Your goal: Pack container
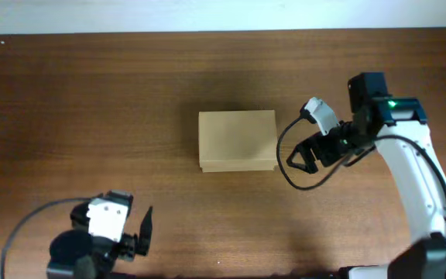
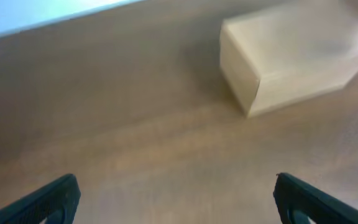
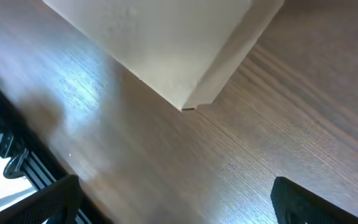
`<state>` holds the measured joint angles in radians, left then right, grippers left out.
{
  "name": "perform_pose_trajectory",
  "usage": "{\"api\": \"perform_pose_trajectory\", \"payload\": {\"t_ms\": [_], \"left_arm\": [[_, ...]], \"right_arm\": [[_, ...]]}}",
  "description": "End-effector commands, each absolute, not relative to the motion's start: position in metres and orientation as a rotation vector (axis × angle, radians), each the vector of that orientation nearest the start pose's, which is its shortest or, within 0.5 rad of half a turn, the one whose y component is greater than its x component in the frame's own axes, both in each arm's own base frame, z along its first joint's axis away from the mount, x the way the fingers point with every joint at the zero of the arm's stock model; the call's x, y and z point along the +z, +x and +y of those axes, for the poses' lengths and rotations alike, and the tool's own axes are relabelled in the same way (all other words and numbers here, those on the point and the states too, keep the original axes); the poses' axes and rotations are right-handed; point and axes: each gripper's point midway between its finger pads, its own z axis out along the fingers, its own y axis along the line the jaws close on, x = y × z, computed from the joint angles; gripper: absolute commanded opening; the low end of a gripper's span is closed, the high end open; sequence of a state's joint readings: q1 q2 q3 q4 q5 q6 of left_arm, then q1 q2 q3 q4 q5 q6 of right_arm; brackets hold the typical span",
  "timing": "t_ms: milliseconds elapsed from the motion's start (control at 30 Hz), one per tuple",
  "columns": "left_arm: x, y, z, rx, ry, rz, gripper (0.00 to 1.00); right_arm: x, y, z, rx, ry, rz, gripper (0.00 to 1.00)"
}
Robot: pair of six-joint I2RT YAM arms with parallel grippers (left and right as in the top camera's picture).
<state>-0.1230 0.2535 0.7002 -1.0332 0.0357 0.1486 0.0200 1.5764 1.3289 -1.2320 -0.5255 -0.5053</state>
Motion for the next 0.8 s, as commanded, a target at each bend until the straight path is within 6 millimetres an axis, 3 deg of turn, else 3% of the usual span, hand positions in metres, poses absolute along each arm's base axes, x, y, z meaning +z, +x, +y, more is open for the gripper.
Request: {"api": "perform_pose_trajectory", "payload": {"t_ms": [0,200,400,600,767], "left_arm": [[0.197,0.147,-0.018,0.027,0.316,2.131,1.00],[0.193,0.146,-0.017,0.032,0.306,2.088,1.00],[0.156,0.154,-0.012,0.057,0.262,2.102,1.00],[0.118,0.158,-0.009,0.061,0.253,2.188,1.00],[0.089,0.158,-0.008,0.057,0.254,2.258,1.00]], "right_arm": [[0.144,0.293,0.093,0.757,-0.768,2.759,0.99],[0.130,0.295,0.090,0.775,-0.752,2.806,0.99],[0.128,0.300,0.073,0.768,-0.666,2.818,0.99],[0.129,0.322,0.043,0.703,-0.552,2.763,0.99],[0.135,0.329,0.037,0.668,-0.541,2.725,0.99]]}}
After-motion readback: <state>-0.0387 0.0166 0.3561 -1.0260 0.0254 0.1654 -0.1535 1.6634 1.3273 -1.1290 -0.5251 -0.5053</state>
